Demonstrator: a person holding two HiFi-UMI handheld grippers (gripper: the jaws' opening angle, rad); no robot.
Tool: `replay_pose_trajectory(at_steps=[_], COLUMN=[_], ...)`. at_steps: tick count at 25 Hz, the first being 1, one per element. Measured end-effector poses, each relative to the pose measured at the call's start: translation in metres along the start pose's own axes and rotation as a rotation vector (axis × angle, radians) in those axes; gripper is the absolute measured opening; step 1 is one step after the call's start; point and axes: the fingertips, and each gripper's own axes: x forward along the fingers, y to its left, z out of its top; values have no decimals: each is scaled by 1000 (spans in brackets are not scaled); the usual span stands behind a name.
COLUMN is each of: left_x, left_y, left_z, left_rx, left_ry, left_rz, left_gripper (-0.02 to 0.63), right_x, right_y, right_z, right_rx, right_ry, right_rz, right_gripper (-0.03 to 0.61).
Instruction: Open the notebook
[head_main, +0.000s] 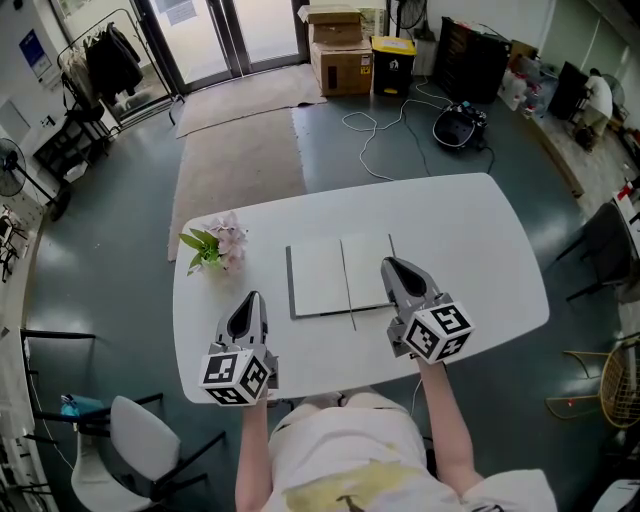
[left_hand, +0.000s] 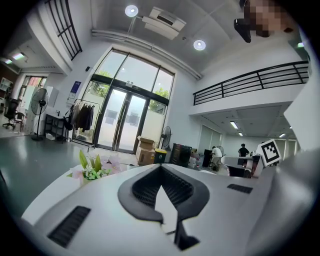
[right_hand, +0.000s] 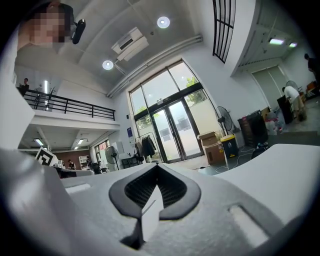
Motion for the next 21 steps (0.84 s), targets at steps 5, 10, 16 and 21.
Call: replay_pose_trajectory(at_steps=[5, 10, 16, 21], left_x=[-1, -5, -9, -13], left_y=[2, 5, 7, 10], left_z=[2, 6, 4, 3], left_rx=[2, 10, 15, 13], left_ry=[-5, -9, -2, 3], left_rz=[1, 6, 11, 20], left_gripper=[-2, -1, -2, -2], right_x=[-2, -4, -7, -9], right_y=[0, 2, 1, 0], right_z=[1, 4, 5, 5], right_rx=[-1, -4, 0, -1], right_ry=[-8, -16, -23, -20], right_rz=[-12, -23, -46, -64], right_gripper=[6, 6, 6, 6])
